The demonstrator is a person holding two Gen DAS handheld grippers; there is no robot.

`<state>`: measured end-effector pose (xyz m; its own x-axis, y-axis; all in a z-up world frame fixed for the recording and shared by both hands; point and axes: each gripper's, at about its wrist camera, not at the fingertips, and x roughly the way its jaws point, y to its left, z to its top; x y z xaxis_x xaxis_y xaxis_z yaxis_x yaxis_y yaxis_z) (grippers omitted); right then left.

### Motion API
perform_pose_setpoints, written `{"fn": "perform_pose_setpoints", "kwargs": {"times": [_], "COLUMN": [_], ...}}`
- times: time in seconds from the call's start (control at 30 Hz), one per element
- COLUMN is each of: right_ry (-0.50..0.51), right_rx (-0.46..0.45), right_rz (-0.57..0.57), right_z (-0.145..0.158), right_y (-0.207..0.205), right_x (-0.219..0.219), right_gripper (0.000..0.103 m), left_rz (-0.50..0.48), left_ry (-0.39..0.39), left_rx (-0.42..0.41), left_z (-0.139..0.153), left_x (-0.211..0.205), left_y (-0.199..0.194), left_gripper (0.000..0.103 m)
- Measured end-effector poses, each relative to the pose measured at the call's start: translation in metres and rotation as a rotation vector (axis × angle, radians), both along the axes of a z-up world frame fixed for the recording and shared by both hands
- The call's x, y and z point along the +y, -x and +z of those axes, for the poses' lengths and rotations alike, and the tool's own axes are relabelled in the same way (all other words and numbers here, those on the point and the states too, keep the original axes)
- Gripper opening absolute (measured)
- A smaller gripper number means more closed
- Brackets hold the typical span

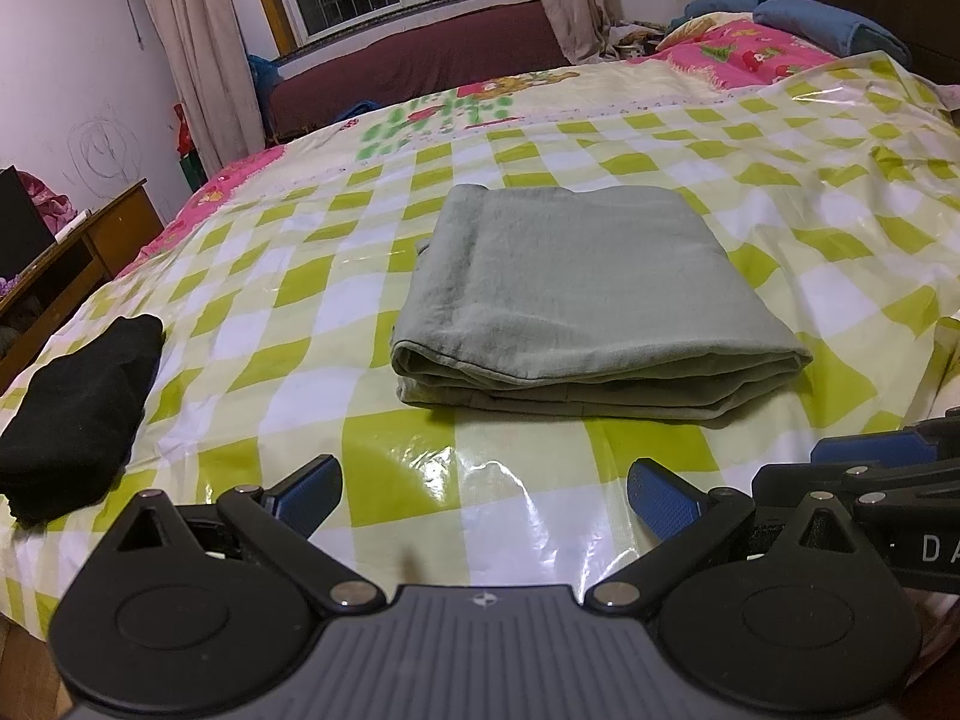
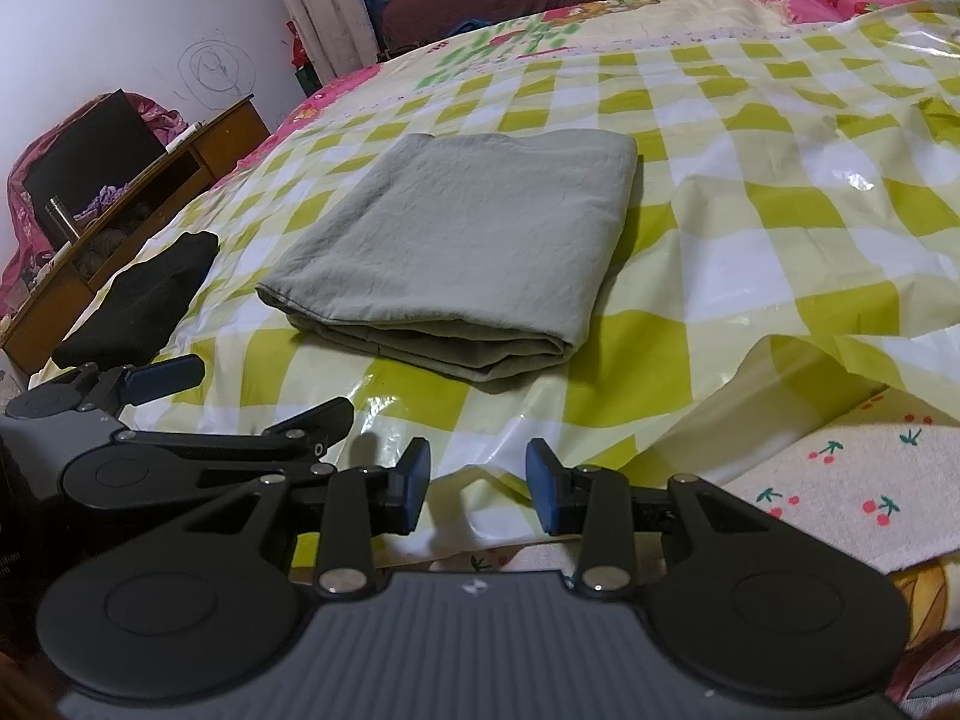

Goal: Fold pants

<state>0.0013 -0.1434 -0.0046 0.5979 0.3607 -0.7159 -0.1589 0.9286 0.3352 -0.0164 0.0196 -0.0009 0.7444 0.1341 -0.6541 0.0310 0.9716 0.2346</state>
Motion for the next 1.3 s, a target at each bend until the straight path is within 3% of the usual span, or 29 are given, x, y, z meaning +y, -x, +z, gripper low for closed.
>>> {"fn": "perform_pose_setpoints", "kwargs": {"times": [1.3], "right_ry": [0.008], "right_rx": [-0.009], "right_rz": [0.008], "right_z": [0.0001], "right_y": [0.0017], "right_x": [-0.0007], "right_gripper": [0.038], "left_rz": [0.000], "left_ry": [-0.017], "left_rx": [-0.013], "left_z": [0.0025], "left_x": [0.0000], "left_y": [0.0022], "left_gripper": [0.103]}}
